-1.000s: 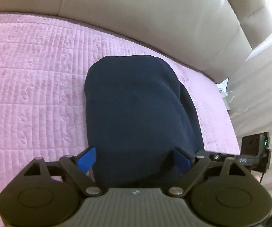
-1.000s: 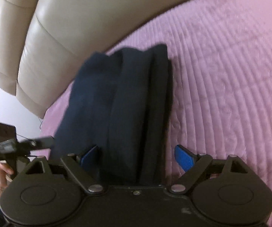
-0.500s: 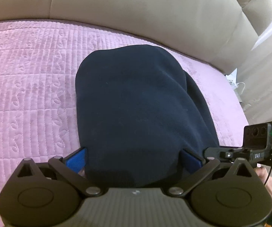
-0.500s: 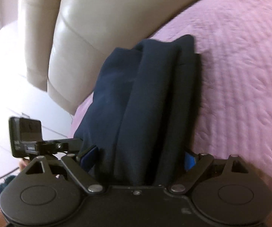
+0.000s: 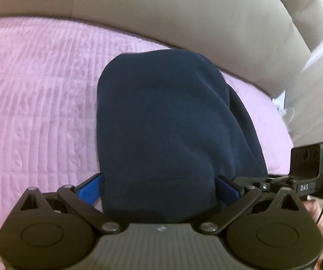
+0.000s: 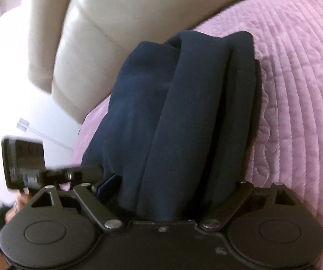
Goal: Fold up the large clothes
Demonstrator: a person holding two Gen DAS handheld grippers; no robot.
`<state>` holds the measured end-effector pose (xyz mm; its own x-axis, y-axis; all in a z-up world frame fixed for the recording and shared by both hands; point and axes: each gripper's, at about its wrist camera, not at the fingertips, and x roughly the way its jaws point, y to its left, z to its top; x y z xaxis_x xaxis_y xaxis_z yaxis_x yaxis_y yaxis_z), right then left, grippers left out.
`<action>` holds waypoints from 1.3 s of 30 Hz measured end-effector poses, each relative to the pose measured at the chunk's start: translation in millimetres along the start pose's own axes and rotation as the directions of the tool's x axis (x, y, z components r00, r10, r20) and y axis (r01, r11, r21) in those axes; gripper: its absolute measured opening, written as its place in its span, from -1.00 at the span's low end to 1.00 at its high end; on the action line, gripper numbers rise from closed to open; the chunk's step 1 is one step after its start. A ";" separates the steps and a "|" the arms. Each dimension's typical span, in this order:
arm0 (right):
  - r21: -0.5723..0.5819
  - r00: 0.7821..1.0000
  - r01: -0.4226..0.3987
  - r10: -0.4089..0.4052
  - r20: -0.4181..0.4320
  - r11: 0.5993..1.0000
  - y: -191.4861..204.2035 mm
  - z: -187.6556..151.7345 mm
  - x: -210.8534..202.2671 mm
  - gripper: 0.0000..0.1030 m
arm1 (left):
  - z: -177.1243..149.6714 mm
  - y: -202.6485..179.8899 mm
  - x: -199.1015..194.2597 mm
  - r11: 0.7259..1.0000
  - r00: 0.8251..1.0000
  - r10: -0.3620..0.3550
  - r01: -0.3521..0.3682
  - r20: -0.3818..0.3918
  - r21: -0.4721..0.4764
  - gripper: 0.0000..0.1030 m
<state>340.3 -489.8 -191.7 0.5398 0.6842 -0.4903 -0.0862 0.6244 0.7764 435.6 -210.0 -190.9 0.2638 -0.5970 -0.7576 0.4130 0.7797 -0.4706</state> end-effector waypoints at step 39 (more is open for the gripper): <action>0.083 0.986 0.166 -0.167 0.001 0.983 112.5 -111.9 51.7 0.47 | -139.4 112.5 -207.6 1.000 0.991 -0.004 0.004 0.132 -0.002 0.61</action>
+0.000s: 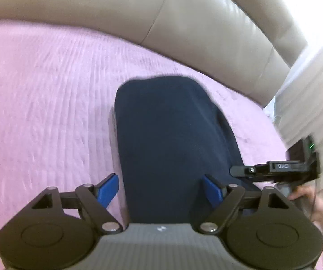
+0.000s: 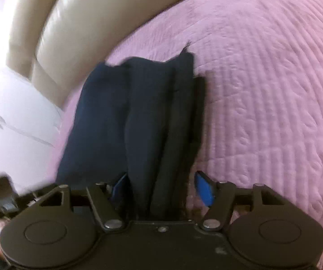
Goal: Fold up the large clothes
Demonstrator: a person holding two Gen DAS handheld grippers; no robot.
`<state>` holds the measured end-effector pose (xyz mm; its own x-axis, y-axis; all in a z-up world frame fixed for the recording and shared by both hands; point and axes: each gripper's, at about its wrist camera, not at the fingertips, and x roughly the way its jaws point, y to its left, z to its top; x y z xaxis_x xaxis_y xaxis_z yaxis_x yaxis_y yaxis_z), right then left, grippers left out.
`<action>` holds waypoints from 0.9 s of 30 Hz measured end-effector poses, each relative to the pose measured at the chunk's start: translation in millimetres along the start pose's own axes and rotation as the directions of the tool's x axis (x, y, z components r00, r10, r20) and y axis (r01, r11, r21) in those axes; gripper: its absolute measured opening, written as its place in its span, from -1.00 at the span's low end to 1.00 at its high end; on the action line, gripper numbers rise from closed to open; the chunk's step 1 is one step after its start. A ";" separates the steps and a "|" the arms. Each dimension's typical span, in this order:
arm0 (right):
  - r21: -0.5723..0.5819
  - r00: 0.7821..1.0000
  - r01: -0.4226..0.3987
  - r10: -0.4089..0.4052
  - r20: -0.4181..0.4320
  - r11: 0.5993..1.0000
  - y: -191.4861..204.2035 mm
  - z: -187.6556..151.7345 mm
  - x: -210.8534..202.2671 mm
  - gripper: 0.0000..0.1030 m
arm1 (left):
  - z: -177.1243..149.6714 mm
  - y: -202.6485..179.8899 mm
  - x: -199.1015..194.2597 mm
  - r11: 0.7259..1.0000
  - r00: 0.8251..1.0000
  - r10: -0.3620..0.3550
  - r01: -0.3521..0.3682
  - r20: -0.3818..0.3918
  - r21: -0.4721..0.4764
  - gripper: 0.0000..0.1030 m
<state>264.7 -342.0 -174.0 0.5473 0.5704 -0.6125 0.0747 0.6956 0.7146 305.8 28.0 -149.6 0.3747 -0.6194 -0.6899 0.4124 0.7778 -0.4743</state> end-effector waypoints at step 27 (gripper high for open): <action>-0.570 0.882 0.408 -0.469 0.043 0.713 76.0 -91.6 -19.1 1.00 | -37.5 -31.7 -32.8 0.962 0.932 0.267 -0.242 -0.245 0.128 0.92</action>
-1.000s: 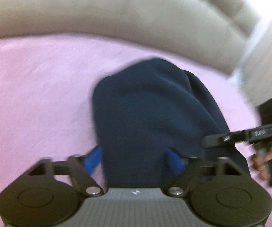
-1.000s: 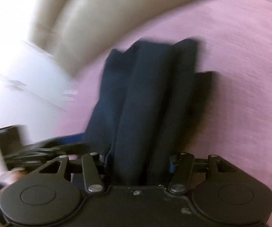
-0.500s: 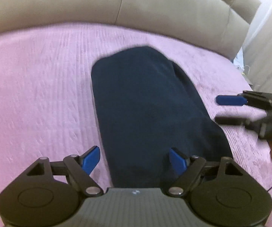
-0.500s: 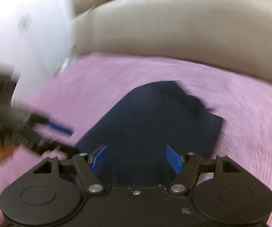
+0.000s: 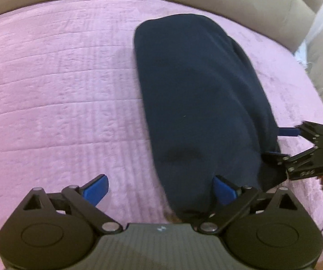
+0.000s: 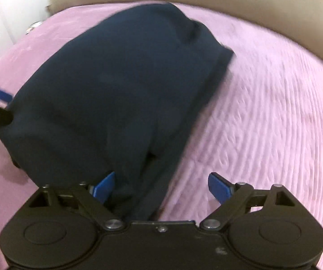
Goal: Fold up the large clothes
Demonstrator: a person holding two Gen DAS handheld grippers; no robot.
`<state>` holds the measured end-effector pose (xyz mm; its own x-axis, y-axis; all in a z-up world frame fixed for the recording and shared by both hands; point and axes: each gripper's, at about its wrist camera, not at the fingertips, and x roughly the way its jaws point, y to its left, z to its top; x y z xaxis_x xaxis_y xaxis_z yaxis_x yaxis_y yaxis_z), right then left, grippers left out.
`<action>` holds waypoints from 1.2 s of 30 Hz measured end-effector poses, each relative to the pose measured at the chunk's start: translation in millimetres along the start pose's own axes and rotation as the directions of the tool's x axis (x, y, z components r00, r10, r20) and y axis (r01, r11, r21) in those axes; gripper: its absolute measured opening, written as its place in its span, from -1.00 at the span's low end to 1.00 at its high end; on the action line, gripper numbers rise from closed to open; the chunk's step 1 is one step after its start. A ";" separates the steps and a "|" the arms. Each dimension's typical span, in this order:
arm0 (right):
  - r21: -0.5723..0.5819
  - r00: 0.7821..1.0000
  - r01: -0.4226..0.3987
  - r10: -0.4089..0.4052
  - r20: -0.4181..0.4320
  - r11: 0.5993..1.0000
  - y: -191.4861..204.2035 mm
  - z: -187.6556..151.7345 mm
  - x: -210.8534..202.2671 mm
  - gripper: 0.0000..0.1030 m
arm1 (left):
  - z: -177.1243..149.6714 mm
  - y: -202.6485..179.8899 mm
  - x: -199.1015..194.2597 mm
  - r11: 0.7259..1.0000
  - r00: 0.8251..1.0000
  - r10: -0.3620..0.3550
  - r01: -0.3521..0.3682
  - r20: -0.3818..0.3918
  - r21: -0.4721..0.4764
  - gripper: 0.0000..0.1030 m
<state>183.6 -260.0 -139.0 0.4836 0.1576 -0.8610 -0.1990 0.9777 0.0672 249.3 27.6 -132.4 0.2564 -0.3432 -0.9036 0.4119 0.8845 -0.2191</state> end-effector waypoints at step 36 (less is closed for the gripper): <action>-0.024 0.999 0.038 -0.037 0.032 0.999 85.4 18.7 -154.8 0.98 | -18.2 -86.9 -87.8 0.979 0.978 0.202 -0.203 0.053 0.022 0.76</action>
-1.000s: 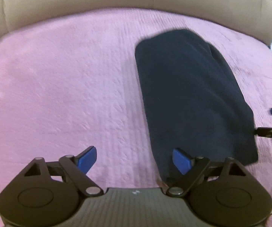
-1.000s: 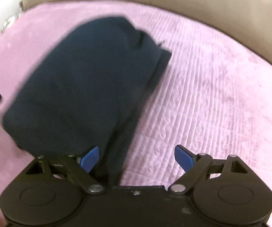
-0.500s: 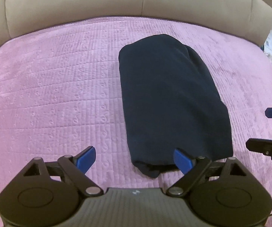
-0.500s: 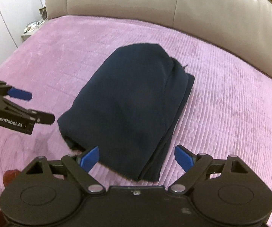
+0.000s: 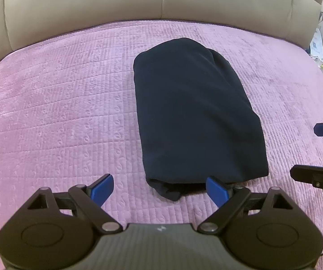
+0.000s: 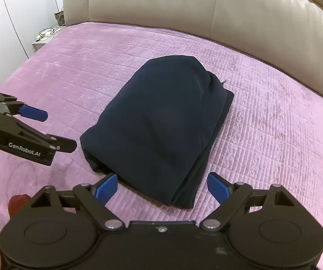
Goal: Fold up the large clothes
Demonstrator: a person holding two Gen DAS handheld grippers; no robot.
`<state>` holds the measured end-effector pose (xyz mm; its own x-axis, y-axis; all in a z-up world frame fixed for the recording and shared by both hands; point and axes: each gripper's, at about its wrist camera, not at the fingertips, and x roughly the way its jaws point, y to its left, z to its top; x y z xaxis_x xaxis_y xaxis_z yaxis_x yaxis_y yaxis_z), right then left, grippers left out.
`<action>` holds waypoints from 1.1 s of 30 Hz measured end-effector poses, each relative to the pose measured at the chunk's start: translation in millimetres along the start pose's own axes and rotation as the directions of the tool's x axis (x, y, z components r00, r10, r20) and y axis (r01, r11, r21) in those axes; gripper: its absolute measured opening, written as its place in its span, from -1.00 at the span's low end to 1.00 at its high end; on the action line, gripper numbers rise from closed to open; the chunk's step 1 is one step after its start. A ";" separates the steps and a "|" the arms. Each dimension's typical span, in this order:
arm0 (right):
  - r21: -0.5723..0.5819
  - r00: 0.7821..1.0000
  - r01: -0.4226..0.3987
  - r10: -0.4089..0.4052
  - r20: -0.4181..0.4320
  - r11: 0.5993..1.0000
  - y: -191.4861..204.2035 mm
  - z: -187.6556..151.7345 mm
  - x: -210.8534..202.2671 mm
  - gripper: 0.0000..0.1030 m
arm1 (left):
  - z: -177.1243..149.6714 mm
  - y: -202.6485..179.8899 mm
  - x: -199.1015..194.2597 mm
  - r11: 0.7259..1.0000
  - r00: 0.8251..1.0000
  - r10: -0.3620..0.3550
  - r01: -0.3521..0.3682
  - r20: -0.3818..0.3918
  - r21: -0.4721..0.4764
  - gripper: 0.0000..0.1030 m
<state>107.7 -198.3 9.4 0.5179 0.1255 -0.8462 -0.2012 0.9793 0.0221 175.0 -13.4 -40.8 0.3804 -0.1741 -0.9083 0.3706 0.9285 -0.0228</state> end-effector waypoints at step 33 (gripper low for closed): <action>0.023 0.998 -0.045 0.044 0.052 0.999 1.2 -11.4 -27.1 0.98 | -9.0 -21.4 -20.3 0.998 0.999 -0.011 0.007 0.051 0.066 0.80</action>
<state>84.0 -202.4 26.3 0.5516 0.1763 -0.8153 -0.2047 0.9761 0.0726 151.7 -26.7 -25.6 0.4195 -0.2008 -0.8853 0.4284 0.9036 -0.0020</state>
